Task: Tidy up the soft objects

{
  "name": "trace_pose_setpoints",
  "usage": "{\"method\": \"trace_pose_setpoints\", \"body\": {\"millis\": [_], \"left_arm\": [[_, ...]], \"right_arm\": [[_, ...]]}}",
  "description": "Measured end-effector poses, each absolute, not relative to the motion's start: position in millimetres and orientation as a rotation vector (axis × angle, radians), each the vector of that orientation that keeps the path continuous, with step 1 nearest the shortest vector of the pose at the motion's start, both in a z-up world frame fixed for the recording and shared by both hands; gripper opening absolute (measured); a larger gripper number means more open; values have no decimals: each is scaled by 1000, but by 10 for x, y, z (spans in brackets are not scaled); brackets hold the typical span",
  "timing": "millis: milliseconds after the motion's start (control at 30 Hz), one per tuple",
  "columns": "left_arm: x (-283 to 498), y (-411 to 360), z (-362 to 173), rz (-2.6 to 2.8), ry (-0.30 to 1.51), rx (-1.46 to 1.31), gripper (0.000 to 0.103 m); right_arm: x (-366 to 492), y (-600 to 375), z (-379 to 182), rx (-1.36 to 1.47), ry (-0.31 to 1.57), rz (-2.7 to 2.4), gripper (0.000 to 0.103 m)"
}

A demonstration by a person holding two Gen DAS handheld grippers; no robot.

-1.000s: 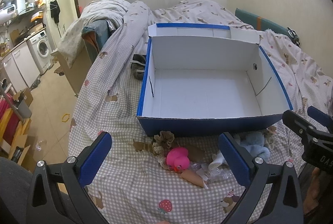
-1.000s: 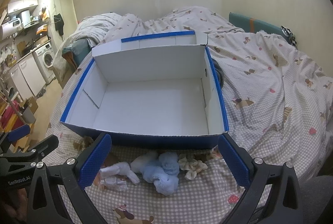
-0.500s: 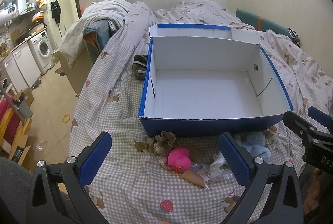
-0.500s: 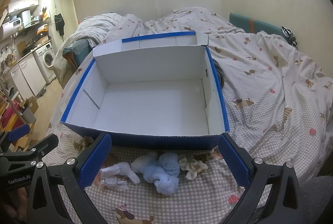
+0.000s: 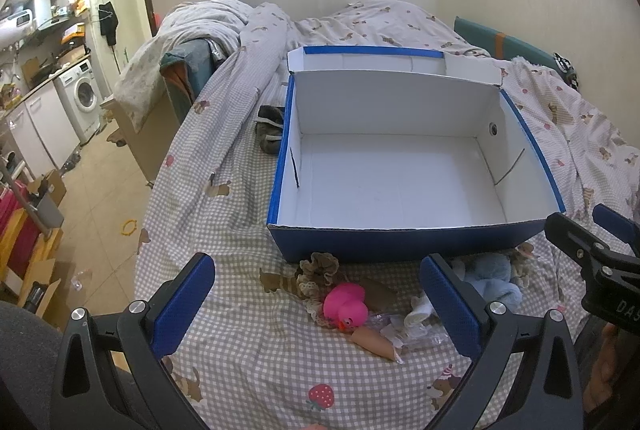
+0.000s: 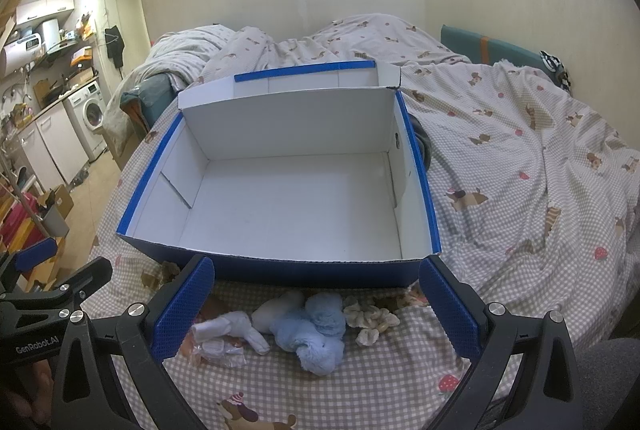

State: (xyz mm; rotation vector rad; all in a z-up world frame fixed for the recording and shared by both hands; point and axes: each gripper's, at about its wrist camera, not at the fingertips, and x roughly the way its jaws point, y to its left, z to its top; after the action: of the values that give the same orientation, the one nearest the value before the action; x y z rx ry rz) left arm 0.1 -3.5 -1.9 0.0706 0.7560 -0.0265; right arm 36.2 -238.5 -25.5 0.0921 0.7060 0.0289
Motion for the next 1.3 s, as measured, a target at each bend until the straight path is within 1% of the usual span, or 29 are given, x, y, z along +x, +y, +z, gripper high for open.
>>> {"method": "trace_pose_setpoints", "body": {"millis": [533,700,767,867,1100,1233,1300], "left_arm": [[-15,-69,11,-26,736,111,102],[63,-36,95,-1,766,146,102],[113,8,122,6,793,131,102],[222,52,116,-8,882,117,102],[487,349,154,34,977,65,102],[753,569,-32,130,1103,78,102],[819,628,-130,144,1134,76,102]], "right_arm": [[367,-2354,-242,87,717,51,103],[432,-2447,-170,108,746,69,103],[508,-2495,-158,118,780,85,103],[634,-2540,-181,127,839,114,103],[907,-2679,-419,195,1003,168,103],[985,-2755,-562,210,1047,138,103],[999,-2798,-659,237,1067,122,103]]}}
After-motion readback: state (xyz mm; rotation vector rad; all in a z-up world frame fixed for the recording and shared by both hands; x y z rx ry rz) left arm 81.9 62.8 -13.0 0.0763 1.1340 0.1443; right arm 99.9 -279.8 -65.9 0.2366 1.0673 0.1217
